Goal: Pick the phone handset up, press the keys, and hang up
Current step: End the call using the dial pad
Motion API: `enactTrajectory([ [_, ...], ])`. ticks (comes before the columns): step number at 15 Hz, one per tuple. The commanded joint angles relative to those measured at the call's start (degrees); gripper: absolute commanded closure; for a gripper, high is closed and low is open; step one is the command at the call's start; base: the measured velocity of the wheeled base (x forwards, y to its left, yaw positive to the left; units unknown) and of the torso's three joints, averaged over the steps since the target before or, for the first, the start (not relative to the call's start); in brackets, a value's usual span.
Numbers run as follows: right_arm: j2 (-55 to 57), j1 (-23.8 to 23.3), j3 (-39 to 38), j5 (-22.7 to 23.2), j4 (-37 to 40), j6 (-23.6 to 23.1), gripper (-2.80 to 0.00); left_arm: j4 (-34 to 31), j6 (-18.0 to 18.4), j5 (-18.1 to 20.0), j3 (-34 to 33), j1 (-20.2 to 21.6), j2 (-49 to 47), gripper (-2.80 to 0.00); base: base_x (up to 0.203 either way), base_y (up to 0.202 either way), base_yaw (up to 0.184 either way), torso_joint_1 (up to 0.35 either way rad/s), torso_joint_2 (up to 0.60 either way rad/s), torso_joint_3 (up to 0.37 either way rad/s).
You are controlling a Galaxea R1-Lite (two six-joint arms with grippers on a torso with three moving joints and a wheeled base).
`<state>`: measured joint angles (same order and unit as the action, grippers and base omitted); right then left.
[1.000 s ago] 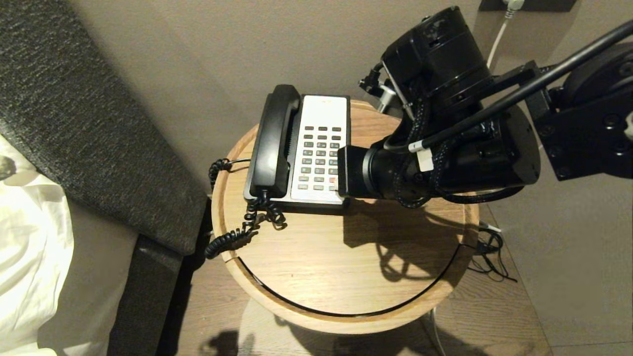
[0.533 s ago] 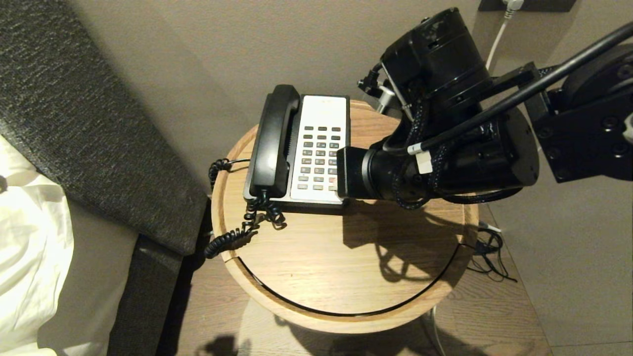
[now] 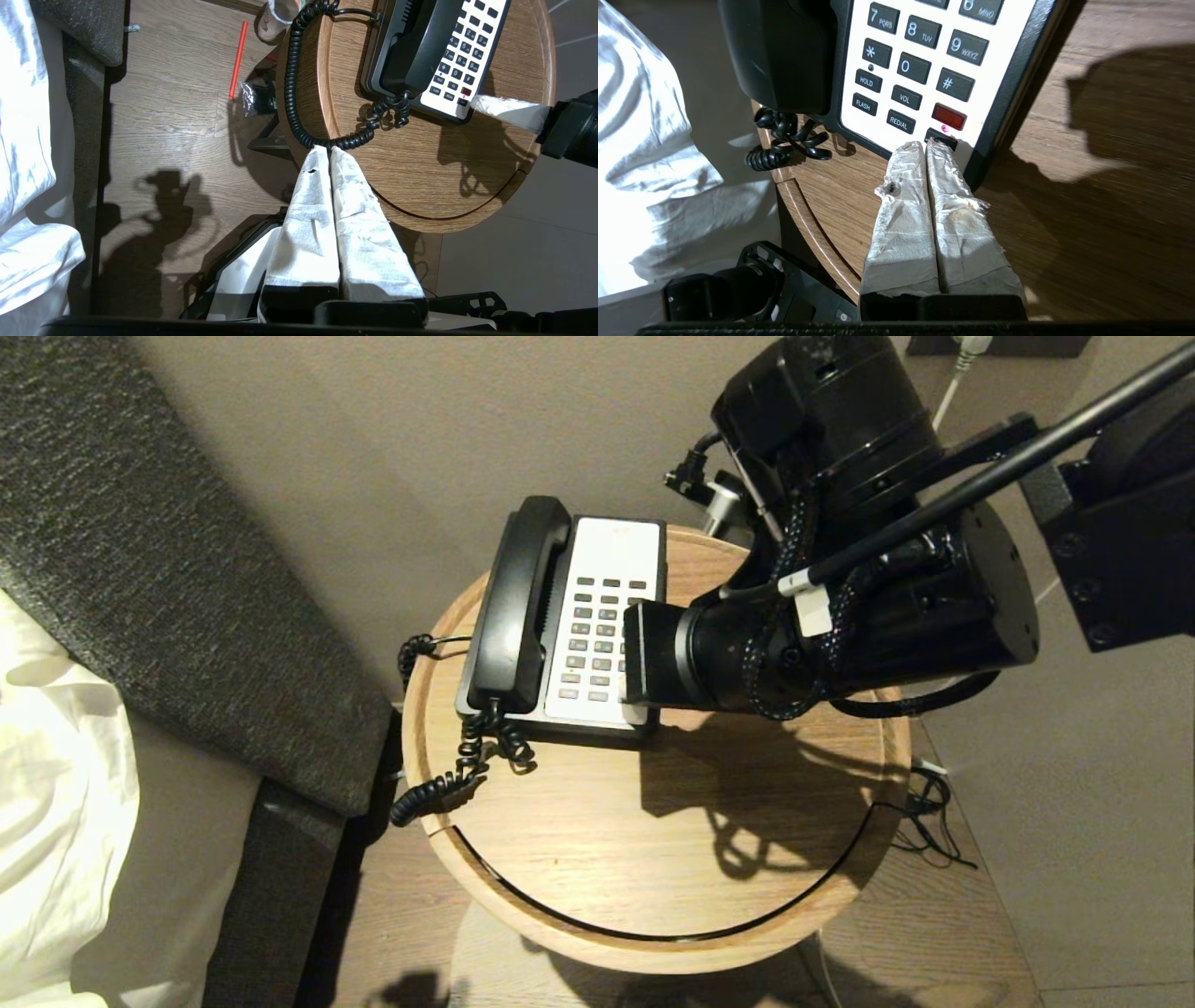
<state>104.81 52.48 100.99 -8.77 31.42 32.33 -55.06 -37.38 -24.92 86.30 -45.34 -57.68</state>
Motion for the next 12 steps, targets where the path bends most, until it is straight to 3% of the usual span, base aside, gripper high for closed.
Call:
enactTrajectory([
  [1,-0.7,0.1,-0.2,-0.2,0.1,0.2,0.00,-0.3,-0.2,-0.1,-0.2,0.2,0.2,0.00,0.000,0.000,0.000,0.000,0.00,0.000],
  [12,1.4,-1.0,-0.1,-0.3,0.0,-0.3,0.00,-0.3,-0.2,-0.1,-0.2,0.2,0.4,0.00,0.000,0.000,0.000,0.000,0.00,0.000],
])
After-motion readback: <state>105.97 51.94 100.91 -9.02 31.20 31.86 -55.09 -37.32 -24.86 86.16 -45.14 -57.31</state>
